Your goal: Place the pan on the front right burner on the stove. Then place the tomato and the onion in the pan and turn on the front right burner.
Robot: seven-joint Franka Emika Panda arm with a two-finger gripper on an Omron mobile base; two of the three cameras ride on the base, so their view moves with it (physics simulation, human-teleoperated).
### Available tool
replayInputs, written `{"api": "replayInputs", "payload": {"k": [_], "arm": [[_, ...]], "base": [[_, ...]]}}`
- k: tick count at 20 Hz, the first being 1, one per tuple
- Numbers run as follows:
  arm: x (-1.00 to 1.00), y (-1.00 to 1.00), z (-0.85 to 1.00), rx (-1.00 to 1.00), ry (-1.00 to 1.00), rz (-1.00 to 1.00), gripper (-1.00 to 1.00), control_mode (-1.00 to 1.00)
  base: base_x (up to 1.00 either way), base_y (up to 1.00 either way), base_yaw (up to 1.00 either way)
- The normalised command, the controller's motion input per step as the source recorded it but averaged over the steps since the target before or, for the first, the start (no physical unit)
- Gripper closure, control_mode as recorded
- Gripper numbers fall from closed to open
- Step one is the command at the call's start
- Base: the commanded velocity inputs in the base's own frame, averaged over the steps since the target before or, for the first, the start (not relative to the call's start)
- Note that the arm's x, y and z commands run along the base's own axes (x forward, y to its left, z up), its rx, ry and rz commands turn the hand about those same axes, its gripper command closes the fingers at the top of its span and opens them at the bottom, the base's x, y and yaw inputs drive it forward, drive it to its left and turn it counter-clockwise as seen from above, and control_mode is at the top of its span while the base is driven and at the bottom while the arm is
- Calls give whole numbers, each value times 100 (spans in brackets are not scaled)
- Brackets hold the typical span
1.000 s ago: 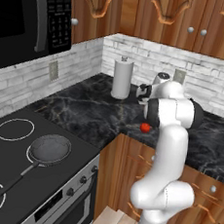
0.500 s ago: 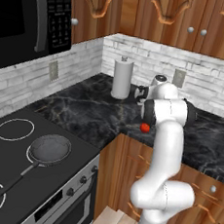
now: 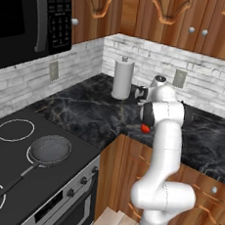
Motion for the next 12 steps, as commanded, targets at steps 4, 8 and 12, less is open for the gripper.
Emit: {"api": "replayInputs", "payload": {"k": [4,8,12], "arm": [[0,0,-27,0,0,0,-100,-100],[0,0,-31,0,0,0,-100,-100],[9,0,-27,0,0,0,-100,-100]], "base": [[0,0,0],[0,0,0],[0,0,0]]}}
